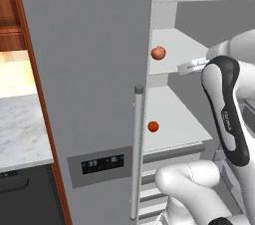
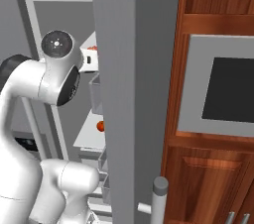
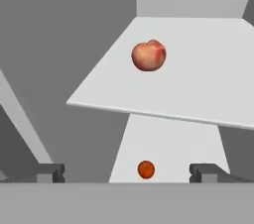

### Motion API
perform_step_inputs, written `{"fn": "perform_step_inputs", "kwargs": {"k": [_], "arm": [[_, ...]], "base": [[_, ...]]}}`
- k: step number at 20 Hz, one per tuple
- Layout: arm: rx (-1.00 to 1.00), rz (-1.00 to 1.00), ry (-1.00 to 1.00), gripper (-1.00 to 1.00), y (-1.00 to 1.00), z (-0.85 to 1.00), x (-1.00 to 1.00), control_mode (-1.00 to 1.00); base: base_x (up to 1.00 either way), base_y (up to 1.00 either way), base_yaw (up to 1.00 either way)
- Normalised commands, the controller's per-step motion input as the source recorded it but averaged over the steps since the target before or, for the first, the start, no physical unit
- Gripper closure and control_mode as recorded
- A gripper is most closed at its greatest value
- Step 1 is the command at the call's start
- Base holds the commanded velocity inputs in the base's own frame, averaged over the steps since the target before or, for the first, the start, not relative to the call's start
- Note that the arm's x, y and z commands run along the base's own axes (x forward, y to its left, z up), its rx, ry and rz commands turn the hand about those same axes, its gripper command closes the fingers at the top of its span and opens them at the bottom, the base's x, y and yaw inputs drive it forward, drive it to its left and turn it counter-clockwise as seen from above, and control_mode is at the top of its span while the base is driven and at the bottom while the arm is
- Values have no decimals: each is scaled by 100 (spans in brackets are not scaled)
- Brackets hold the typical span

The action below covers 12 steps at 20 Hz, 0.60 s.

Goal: Retrieve the peach and apple from the fridge and place them into the bowl on the dining table.

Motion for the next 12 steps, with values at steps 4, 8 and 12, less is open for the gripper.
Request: {"fn": "perform_step_inputs", "kwargs": {"k": [4, 8, 12], "arm": [[0, 7, 3, -100, 0, 10, 56, -100], [0, 8, 1, -100, 0, -1, 64, -100], [0, 6, 0, -100, 0, -20, 53, -100]], "base": [[0, 0, 0], [0, 0, 0], [0, 0, 0]]}}
